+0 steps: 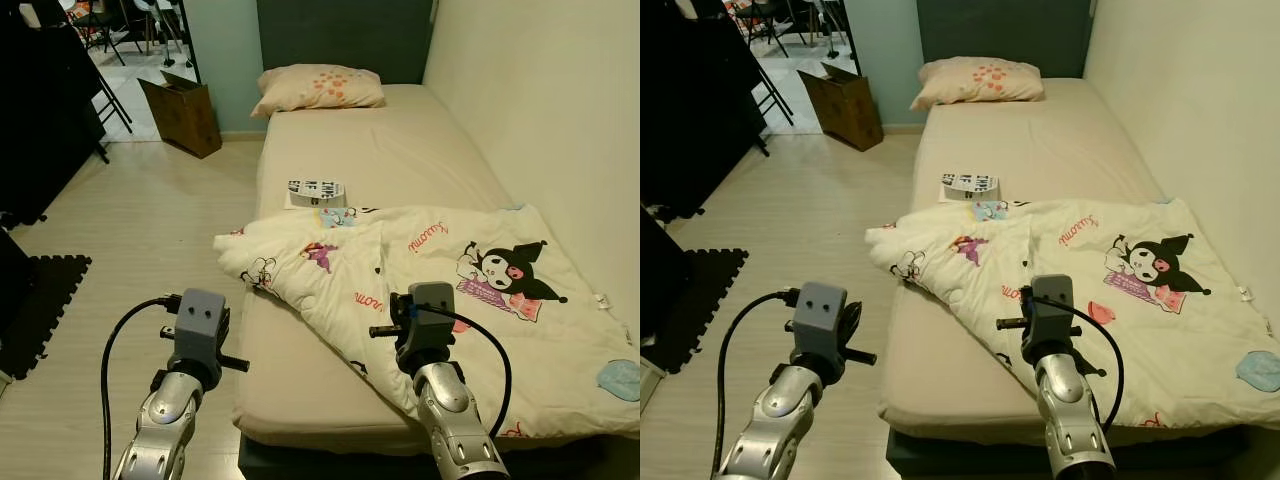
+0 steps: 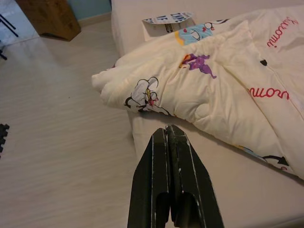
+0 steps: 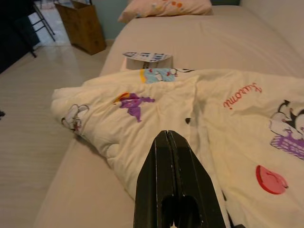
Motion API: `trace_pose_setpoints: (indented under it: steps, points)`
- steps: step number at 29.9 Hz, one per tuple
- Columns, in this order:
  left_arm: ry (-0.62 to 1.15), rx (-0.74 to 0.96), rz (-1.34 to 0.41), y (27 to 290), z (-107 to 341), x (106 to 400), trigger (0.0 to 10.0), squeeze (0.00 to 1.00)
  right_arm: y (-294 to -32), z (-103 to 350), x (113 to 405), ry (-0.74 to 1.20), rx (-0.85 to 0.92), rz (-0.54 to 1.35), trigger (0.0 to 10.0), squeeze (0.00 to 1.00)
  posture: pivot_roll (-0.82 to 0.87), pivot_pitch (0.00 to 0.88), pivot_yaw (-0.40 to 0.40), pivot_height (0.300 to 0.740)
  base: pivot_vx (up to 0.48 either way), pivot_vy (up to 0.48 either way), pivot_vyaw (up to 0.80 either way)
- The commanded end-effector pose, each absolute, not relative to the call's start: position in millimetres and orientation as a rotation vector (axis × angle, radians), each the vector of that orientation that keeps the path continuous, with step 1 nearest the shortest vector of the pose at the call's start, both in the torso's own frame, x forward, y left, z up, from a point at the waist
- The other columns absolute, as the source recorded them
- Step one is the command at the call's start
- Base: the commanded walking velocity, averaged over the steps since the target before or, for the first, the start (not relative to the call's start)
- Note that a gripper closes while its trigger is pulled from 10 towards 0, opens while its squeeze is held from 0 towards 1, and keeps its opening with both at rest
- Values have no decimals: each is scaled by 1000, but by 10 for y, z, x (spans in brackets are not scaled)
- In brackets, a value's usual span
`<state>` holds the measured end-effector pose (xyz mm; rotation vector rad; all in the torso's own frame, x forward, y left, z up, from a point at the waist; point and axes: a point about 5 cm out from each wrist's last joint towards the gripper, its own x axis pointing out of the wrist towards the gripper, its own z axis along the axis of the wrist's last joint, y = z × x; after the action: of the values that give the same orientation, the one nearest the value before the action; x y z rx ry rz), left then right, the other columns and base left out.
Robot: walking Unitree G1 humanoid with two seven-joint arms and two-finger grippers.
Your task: Clean up the room
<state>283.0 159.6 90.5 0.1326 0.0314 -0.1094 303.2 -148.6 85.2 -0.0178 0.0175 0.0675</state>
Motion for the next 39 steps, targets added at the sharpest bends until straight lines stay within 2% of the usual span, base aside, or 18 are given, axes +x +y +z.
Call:
trace_pose_setpoints:
  steps: [1,4,12,18,34,39]
  points:
    - [60,155,-108,1633,849,2810,10000,0,-1485,796,3008,40,-5,65,10000,0,-67,93,53,740,0,-480,0]
    - [60,149,-107,1632,847,2809,10000,0,-1485,795,3008,40,-5,65,10000,0,-67,93,53,740,0,-480,0]
    - [43,147,-20,1708,857,2810,10000,0,-1388,800,3063,89,53,143,10000,0,-68,91,52,740,0,0,0]
    - [78,155,-53,1718,828,2827,10000,0,-1325,780,3136,138,76,171,10000,0,-64,90,50,740,0,0,0]
    - [94,193,-28,1825,821,2863,10000,0,-1195,873,3312,144,62,230,10000,0,-60,93,47,680,0,0,0]
    - [97,195,-34,1811,812,2863,10000,0,-1180,873,3318,139,55,235,10000,0,-61,100,51,675,0,0,0]
